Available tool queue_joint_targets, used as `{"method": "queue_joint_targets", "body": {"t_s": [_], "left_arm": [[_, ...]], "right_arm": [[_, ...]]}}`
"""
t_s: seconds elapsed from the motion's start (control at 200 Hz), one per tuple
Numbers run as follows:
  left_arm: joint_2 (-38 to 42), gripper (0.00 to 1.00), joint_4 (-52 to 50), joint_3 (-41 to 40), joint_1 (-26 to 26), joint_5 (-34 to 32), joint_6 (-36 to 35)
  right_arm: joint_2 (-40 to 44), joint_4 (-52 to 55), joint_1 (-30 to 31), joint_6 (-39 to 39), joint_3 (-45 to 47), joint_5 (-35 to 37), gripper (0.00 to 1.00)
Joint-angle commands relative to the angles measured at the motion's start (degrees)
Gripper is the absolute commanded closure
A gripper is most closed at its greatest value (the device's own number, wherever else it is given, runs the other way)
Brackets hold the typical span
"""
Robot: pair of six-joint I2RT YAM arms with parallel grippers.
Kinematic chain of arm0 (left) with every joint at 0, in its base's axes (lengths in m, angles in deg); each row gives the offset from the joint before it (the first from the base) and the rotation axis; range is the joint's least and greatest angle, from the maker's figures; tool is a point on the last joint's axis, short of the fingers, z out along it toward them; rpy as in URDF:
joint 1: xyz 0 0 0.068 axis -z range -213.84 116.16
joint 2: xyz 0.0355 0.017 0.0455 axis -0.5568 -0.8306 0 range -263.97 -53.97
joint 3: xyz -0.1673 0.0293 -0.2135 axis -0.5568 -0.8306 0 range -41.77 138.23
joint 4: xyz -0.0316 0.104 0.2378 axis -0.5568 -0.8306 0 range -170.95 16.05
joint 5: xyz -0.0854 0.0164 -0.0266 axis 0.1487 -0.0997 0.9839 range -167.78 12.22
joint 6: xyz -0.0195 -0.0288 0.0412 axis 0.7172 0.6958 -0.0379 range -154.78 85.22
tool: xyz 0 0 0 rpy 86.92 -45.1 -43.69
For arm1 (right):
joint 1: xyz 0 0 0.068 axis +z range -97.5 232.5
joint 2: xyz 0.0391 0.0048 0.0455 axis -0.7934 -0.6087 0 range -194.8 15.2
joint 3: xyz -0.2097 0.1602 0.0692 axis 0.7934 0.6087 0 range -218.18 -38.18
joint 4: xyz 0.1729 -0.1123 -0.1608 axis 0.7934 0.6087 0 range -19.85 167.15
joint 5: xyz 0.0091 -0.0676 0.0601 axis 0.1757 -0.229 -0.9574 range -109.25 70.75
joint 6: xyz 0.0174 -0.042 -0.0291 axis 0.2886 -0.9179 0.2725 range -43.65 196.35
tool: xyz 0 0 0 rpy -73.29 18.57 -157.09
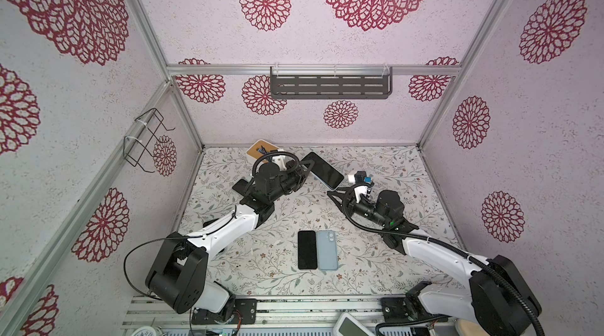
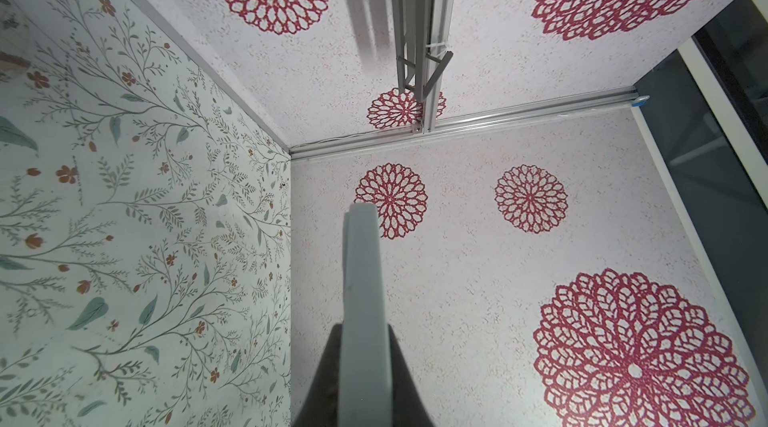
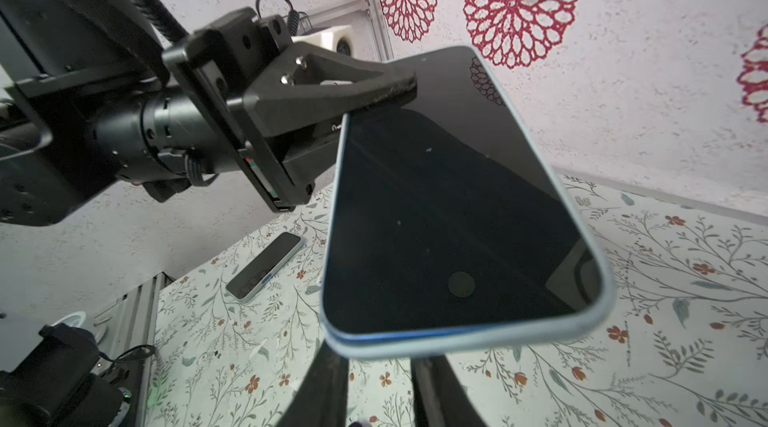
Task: Take the phone out of the phone case
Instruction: Remove the phone case from the phone.
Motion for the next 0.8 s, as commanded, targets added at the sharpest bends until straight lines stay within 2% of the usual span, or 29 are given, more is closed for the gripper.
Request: {"method": "queue_joint_targets", "body": {"t_s": [0.0,0.055,0.12,0.18,0.46,0.54,0.666,0.796], "left_arm": [[0.49,1.00,3.57,2.11,0.91,2.14,0.69],[0.75,1.00,4.39,1.52,0.91,1.95,0.82],[0.80,1.00,6.00,0.69,0.74,1.92,1.23],[0.83,1.00,6.76,0.35,0.64,2.11,1.59],[1.28,1.00,8.32,-0.44,0.31,1.95,1.70],[1.06,1.00,8.77,-0.45,0.30,2.07,1.90],[0.84,1.00,9.43,-0.51,0.46,2.23,1.85],[1.06,1.00,9.41,-0.97,0.32,2.16,1.79]], "right_arm": [[-0.19,0.03,-0.77,-2.75,-3.78,3.98,0.75],[-0.68,-1.63,-1.26,-1.24,-3.84,1.96,0.74],[-0.52,-4.43,-1.38,0.44,-2.75,-0.20,0.66],[-0.05,-6.87,-1.34,1.71,-1.21,-0.32,0.62],[3.59,-8.54,-1.29,2.65,2.38,-4.50,0.39],[4.27,-9.23,-1.29,3.55,3.09,-4.55,0.37],[4.18,-9.12,-1.66,5.02,2.59,-4.08,0.38],[3.94,-13.01,-2.73,8.63,2.75,-7.22,0.37]]}}
